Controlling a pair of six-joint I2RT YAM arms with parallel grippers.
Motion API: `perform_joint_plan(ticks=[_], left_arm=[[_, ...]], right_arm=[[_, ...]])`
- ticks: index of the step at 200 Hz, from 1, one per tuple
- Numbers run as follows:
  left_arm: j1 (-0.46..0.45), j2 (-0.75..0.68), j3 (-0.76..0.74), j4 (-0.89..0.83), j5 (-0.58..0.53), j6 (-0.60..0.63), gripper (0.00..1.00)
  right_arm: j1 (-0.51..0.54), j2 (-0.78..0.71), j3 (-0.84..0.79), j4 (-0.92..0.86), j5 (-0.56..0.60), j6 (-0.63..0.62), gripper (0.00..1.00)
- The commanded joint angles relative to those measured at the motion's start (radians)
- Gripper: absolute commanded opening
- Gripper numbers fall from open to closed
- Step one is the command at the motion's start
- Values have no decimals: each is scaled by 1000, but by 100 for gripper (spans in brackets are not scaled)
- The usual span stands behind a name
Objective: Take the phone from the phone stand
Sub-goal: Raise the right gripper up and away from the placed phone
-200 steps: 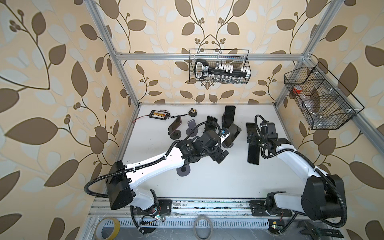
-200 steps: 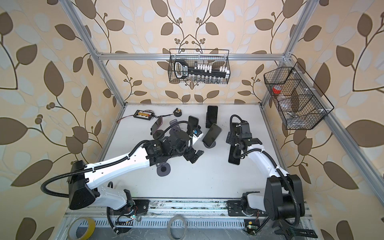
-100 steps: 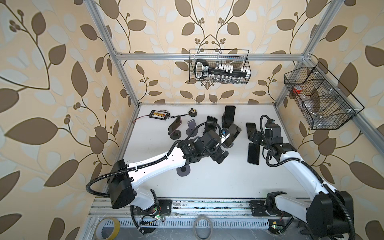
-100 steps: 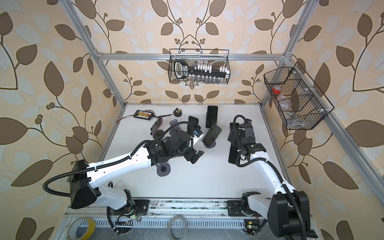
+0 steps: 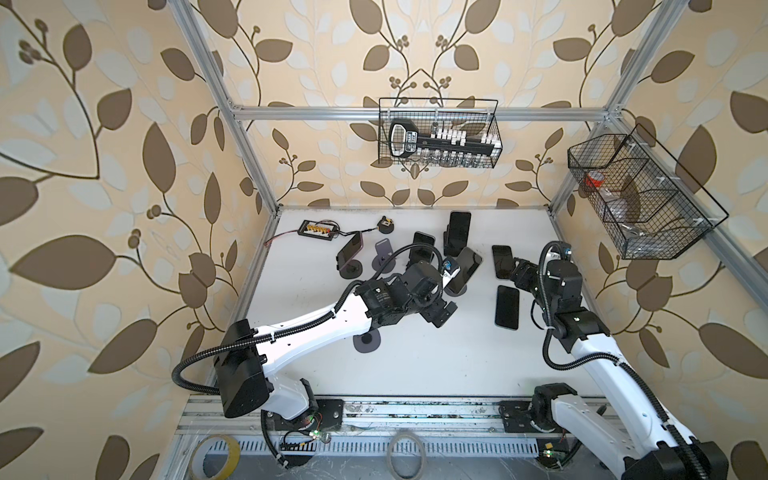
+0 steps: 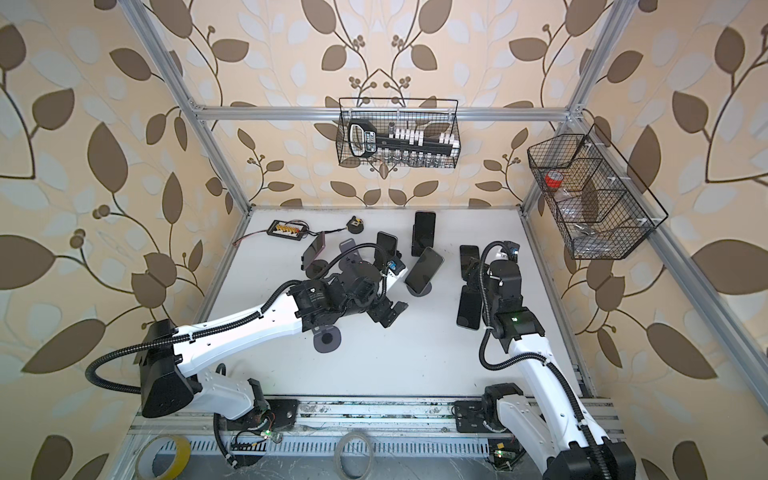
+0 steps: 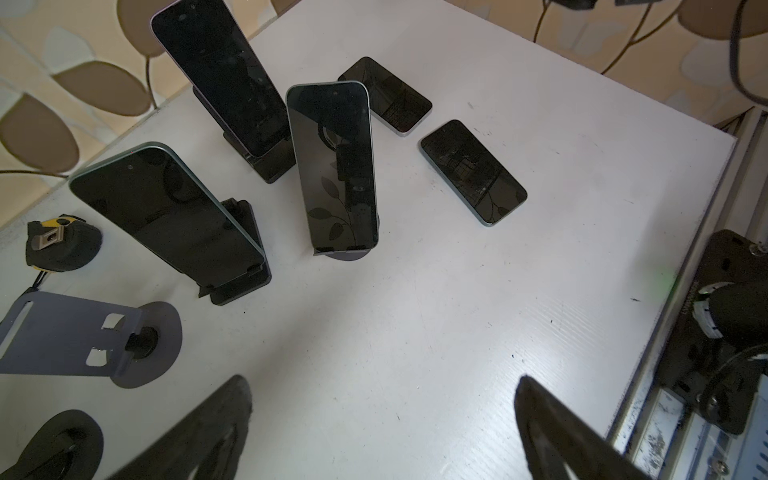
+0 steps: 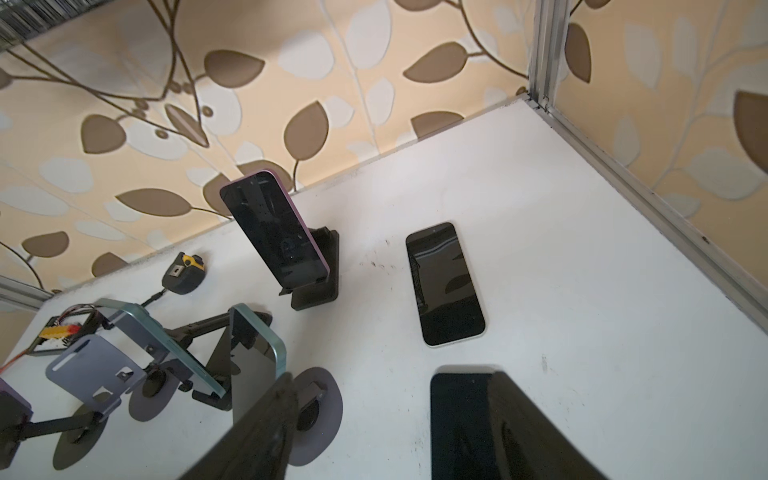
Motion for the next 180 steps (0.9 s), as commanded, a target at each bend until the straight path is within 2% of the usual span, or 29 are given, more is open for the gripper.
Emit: perform_joint_plan(ticks=[1, 20, 59, 159, 180], left_arm=[[-7, -8, 3, -3, -11, 34, 99], [-6, -13, -1, 1, -7, 43, 99], [38, -42, -17, 23, 84, 33, 99], [118, -70, -17, 29, 91, 4, 99], [144, -84, -23, 38, 112, -5, 99]], right_arm=[[3, -24, -6, 55, 24, 4, 72], [3, -28, -1, 85, 12, -2, 74], [5, -33, -1, 145, -15, 24, 78], [56, 46, 35, 156, -183, 46, 76], [90, 70, 53, 148, -184, 48, 76]])
